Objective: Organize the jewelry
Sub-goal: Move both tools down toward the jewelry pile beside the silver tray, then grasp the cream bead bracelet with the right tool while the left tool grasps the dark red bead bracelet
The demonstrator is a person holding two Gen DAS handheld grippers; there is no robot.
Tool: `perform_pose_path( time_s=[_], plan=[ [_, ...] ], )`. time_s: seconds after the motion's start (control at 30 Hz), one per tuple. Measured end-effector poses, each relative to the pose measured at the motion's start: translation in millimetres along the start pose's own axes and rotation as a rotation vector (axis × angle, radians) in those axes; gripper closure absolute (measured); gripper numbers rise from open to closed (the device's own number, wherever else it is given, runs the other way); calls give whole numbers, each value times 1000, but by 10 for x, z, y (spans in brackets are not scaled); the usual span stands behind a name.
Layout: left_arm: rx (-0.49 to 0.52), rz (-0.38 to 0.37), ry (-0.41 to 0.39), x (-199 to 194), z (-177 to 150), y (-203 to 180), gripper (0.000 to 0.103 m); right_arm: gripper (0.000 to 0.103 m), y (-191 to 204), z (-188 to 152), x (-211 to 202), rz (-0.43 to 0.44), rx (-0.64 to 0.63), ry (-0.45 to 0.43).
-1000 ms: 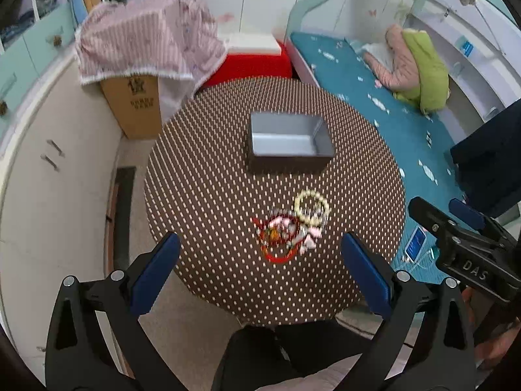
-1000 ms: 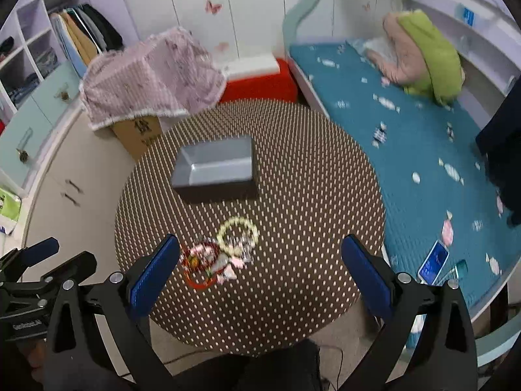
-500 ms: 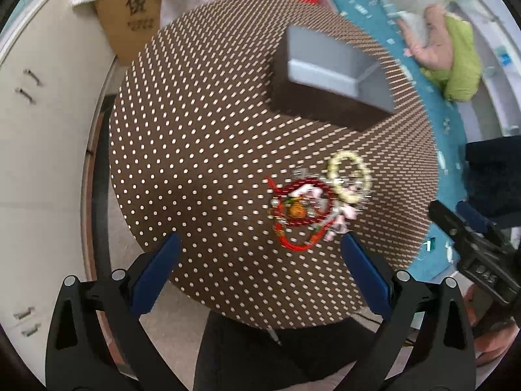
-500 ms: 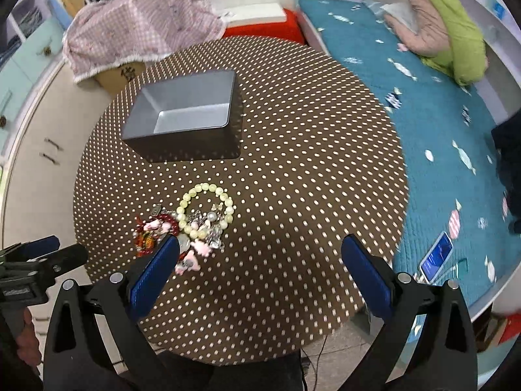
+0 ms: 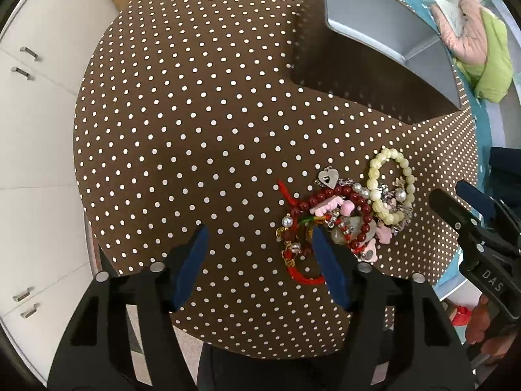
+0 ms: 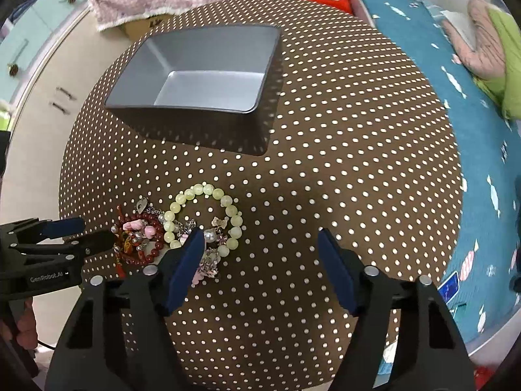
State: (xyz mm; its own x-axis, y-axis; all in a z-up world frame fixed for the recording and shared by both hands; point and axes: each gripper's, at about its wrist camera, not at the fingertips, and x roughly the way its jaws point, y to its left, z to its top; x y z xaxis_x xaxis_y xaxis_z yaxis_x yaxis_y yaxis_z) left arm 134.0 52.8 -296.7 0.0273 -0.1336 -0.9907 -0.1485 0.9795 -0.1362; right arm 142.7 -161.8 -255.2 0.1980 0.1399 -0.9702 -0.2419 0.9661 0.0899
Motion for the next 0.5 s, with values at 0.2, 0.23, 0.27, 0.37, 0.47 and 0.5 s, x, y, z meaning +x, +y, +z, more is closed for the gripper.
perform_pose_path(
  time_s=[0.2, 0.23, 0.27, 0.37, 0.47, 0.5],
  plan=[
    [-24, 15, 24, 179, 73, -55, 54, 45, 53, 57, 121, 13, -48, 22],
    [-28, 12, 24, 239, 65, -58, 54, 46, 56, 60, 140, 17, -53, 25],
    [-29, 13, 19, 248, 72, -64, 54, 48, 60, 60, 158, 18, -57, 28],
    [-23, 27, 6, 305, 73, -44, 56, 51, 64, 86, 221, 9, -68, 37],
    [-11, 33, -4, 293, 64, -72, 67, 54, 83, 119, 294, 10, -74, 47],
    [-10, 36, -5, 280, 63, -86, 74, 54, 99, 122, 316, 4, -78, 47]
  ],
)
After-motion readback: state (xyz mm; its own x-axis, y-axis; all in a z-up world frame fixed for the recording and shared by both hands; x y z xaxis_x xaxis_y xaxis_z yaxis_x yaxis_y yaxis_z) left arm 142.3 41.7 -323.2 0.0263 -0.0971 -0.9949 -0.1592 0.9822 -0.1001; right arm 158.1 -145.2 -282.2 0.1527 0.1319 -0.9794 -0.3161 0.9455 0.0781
